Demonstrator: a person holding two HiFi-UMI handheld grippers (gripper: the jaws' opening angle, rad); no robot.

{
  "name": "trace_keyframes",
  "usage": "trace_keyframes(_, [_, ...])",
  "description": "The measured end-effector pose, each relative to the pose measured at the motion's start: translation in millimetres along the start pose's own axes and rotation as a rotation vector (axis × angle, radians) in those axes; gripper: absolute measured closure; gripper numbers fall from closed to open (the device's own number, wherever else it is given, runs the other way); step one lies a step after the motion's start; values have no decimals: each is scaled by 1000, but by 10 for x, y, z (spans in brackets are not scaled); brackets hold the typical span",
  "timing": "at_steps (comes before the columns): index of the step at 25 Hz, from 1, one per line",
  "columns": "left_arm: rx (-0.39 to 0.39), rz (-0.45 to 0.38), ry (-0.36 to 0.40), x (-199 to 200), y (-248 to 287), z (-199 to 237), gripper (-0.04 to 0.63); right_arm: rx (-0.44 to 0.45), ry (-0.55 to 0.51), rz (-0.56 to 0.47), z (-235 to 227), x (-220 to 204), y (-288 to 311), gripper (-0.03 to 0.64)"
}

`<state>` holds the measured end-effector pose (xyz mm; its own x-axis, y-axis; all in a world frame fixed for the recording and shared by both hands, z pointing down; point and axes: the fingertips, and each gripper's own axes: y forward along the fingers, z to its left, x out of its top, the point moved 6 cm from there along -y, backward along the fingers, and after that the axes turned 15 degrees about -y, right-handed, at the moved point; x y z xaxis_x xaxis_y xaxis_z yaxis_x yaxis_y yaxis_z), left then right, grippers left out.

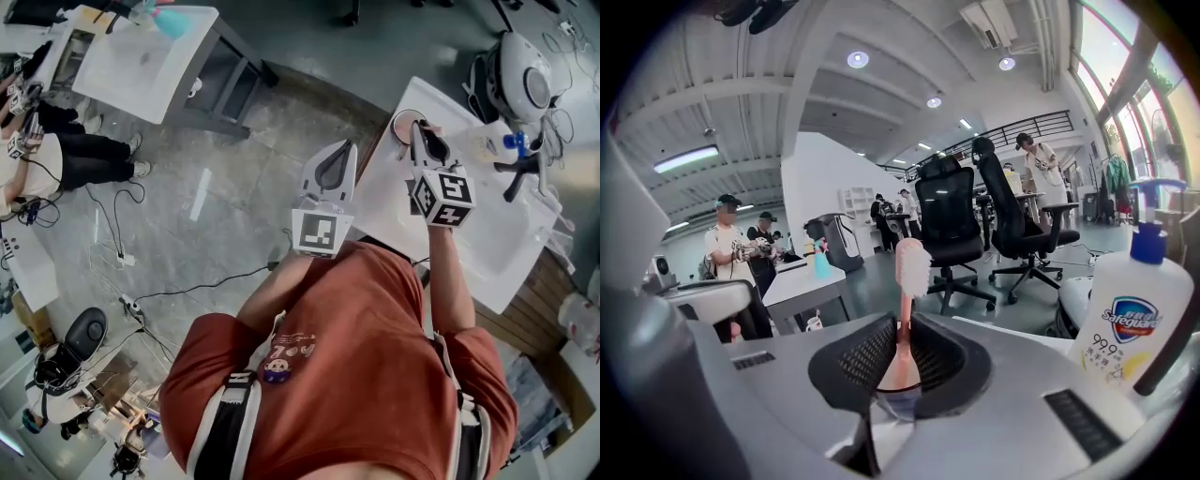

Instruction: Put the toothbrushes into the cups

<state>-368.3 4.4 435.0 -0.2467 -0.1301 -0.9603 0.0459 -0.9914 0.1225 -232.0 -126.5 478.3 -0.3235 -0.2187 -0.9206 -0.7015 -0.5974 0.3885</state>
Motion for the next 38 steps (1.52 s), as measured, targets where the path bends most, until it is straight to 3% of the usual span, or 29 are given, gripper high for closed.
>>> trace_keyframes(11, [-15,7,1,28,-5,-32,575,-46,-32,39,-23,-28,-47,517])
trace_keyframes(25, [-64,36,4,-52,102,-218,575,-59,24,49,-122,-166,-253,456])
trace_keyframes(38, [-187,71,20,-117,247,-721,575,-135,96,92,-279,-517,-879,450])
